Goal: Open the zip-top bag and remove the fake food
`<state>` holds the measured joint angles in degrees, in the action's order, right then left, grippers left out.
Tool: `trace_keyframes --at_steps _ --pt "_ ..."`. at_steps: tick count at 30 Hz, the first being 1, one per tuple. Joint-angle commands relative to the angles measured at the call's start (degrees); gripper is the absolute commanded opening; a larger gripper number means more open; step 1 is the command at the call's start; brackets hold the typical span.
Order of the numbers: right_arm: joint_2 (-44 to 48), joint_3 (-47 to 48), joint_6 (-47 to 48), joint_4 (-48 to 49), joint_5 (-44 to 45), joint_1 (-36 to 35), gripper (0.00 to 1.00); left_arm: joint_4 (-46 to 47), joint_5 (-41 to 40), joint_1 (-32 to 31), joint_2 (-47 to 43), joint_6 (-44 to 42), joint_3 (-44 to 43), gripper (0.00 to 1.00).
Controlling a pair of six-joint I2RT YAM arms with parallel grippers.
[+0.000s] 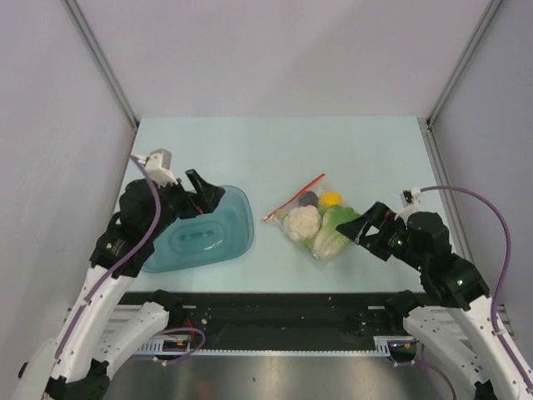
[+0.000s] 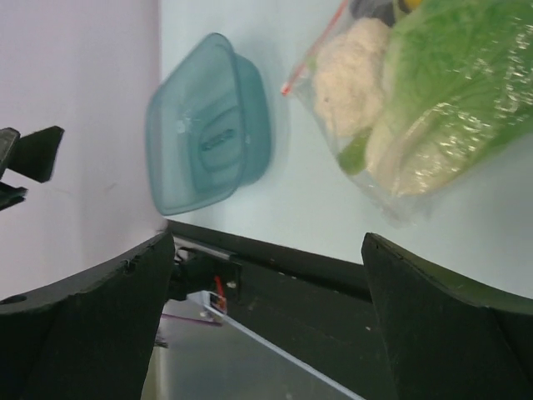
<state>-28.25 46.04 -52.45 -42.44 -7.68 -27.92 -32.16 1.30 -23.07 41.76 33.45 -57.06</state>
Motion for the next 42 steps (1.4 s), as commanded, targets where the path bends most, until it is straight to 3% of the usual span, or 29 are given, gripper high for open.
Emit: trace_keyframes --at_steps 1,5,11,19,25,31,42 --pt "-6.3 2.6 5.9 -11.3 1.6 0.2 1.00 -5.0 4.8 -0.1 5.7 -9.3 -2.0 1.00" --pt "-10.7 3.8 7.9 -11.1 0.7 0.3 1.00 1.1 11.8 0.3 12.7 -2.4 -1.4 1.00" --pt "-20.3 8.4 12.4 -10.9 -0.1 1.0 1.00 25.2 27.3 2.9 24.8 4.0 -0.7 1.00" --pt "-30.8 15.9 24.2 -12.7 -2.1 7.0 1.00 19.2 32.3 0.7 57.0 -8.0 -26.2 1.00" --pt "-33.2 17.9 30.2 -12.6 -9.2 15.2 1.00 18.5 34.7 -0.3 73.3 -8.9 -39.9 0.96" --pt "-34.2 19.6 32.3 -14.0 -9.2 18.4 1.00 7.9 31.0 -3.9 85.3 -13.1 -54.7 0.96" --pt "-33.9 19.9 33.5 -15.7 -8.2 19.5 1.00 11.0 37.5 -6.4 95.9 -8.8 -54.8 0.87"
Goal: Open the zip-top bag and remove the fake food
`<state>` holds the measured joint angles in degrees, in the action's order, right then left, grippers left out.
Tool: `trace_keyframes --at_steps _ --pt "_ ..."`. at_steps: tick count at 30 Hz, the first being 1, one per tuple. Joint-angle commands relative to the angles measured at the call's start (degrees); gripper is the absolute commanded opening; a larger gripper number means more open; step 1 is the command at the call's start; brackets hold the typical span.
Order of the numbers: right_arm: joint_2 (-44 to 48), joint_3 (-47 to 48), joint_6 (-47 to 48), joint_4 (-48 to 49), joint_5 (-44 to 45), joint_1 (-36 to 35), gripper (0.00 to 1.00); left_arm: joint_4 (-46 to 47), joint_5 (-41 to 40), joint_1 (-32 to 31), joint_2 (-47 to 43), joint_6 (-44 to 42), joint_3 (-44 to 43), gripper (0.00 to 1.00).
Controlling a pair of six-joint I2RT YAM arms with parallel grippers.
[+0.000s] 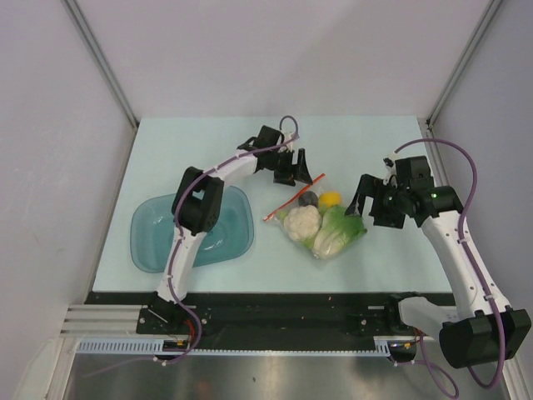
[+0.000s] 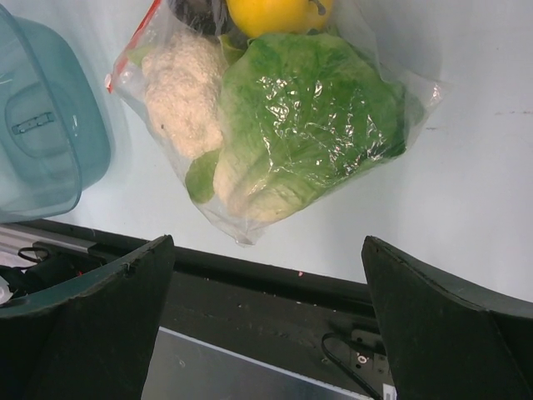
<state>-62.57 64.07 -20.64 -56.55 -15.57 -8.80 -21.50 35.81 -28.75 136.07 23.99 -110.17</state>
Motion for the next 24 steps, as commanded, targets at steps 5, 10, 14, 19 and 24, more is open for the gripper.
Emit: trace_keyframes --at_steps 5,10,14,19,24 --pt "1.2 1.1 1.9 -2.4 -0.1 0.3 1.00 1.5 5.1 -3.1 3.1 2.5 -1.1 0.64" --pt "1.6 -0.3 2.4 -4.0 -0.6 0.4 1.00 6.5 6.5 -3.6 -1.1 5.4 3.0 0.39" --pt "2.6 -1.1 1.8 -4.2 -0.5 -0.6 1.00 7.1 6.3 -3.7 -4.1 7.3 3.5 0.08" --pt "3.2 -1.5 0.9 -3.3 -0.4 -0.9 1.00 6.6 5.1 -5.5 -9.1 7.0 3.2 0.00" --pt "1.2 0.1 -2.9 0.2 0.3 0.3 1.00 3.3 4.3 -6.8 -14.7 5.9 2.8 0.00"
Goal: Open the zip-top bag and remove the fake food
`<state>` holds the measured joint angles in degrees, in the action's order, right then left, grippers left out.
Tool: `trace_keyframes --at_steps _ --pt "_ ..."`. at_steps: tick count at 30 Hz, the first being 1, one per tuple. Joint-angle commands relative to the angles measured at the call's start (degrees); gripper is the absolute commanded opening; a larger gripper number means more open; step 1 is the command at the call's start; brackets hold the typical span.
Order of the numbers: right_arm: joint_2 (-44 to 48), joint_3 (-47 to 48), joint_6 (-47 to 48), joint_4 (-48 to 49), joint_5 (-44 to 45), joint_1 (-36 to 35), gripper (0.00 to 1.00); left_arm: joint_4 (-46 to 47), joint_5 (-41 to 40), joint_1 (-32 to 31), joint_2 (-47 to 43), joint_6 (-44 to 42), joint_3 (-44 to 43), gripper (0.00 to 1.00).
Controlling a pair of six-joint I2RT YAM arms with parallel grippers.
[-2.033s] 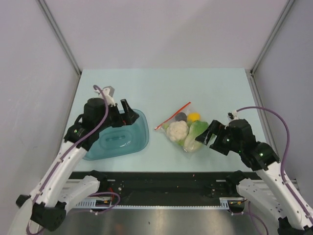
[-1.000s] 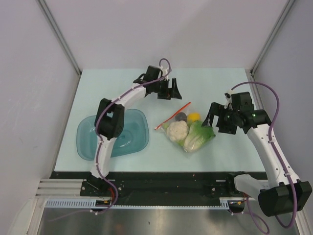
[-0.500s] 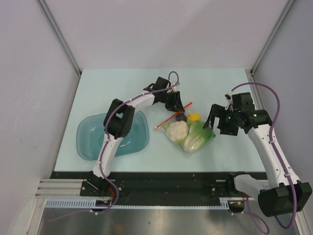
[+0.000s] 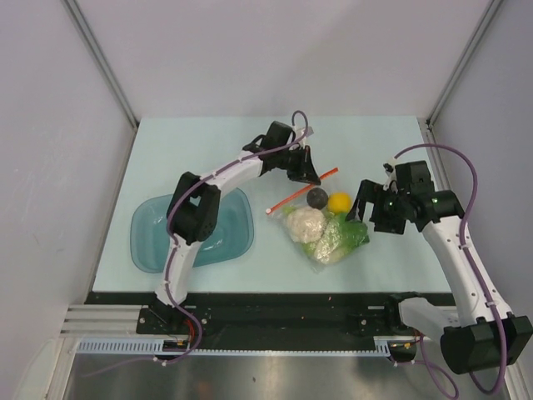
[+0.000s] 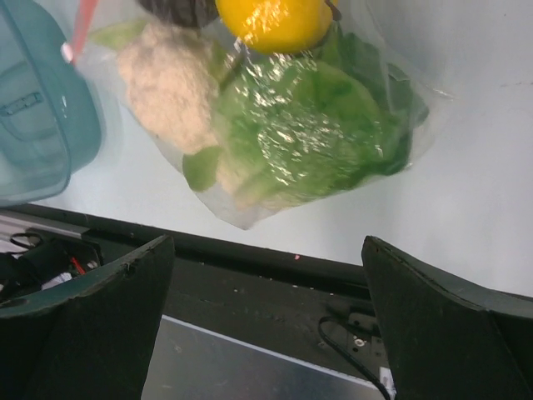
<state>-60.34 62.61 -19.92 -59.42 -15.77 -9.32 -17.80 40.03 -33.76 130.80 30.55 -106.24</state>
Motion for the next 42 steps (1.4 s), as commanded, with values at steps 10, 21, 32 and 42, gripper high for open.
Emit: trace_keyframes --at_steps 10,21,32,42 --pt "-13.2 16.7 -17.1 0.0 8.1 4.4 1.00 -2.1 -5.8 -7.4 -17.2 1.4 -0.6 0.00" --pt "-13.7 21.1 -24.2 0.9 13.3 4.0 0.95 -3.7 -10.9 -12.6 -19.9 -0.6 -0.6 0.00" --pt "-15.2 21.3 -24.6 2.9 15.2 2.3 0.79 -3.9 -12.5 -16.2 -20.3 -0.6 -0.4 0.00" --pt "-14.3 18.5 -26.1 2.9 13.7 0.2 0.53 -3.4 -15.2 -18.5 -22.3 -0.7 1.7 0.01"
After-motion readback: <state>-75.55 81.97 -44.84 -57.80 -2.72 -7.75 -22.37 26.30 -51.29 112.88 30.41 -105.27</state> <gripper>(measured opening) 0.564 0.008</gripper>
